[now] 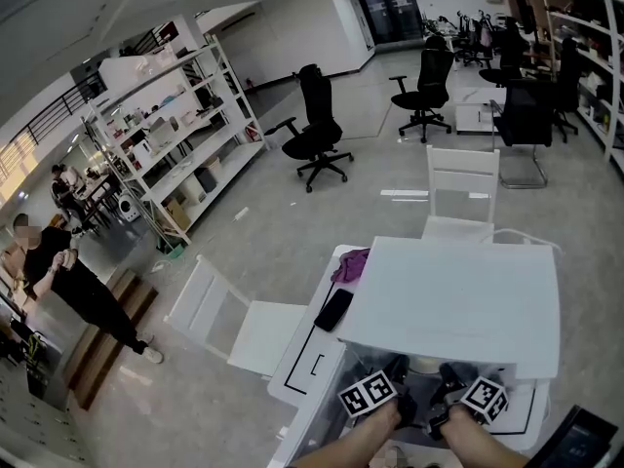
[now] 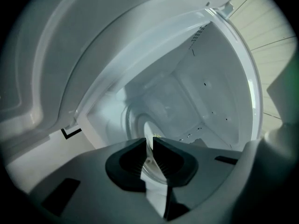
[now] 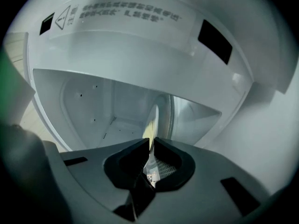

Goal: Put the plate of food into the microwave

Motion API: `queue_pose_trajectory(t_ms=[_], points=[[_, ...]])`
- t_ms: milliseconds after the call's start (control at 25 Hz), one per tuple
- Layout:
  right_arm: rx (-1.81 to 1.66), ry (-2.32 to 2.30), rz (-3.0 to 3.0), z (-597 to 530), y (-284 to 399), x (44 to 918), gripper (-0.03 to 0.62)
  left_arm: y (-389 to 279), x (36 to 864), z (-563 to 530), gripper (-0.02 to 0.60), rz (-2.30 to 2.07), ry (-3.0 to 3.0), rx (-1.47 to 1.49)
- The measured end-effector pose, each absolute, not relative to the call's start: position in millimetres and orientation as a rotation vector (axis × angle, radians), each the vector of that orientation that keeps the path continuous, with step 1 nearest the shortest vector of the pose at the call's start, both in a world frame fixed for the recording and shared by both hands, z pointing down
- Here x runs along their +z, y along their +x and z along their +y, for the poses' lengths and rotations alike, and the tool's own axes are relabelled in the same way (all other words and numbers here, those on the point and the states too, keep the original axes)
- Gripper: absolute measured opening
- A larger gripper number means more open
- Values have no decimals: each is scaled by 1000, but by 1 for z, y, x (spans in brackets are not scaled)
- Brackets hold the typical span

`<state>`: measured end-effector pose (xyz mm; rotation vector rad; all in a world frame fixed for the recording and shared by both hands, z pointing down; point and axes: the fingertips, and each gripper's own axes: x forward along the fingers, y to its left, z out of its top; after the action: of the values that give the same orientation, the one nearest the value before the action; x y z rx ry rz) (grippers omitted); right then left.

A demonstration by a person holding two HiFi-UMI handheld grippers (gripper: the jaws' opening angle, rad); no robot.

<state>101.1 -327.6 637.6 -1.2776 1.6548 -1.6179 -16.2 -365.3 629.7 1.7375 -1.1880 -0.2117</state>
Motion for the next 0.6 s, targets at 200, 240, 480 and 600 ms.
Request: queue_pose_trajectory(t_ms=[200, 240, 480, 600], points=[[-1584, -1305, 1603, -335, 104, 637, 14, -17, 630, -365, 31, -1183, 1748, -194], [-1579, -1311, 1591, -337, 104, 637, 14, -17, 630, -364, 32, -1180, 1751, -189], [-1541, -1343, 1604, -344, 106, 633, 14, -16, 630, -366, 37, -1173, 1759, -172], [-1528, -1379, 1662, -347, 106, 632, 14, -15, 631, -369, 38, -1179, 1759, -167]])
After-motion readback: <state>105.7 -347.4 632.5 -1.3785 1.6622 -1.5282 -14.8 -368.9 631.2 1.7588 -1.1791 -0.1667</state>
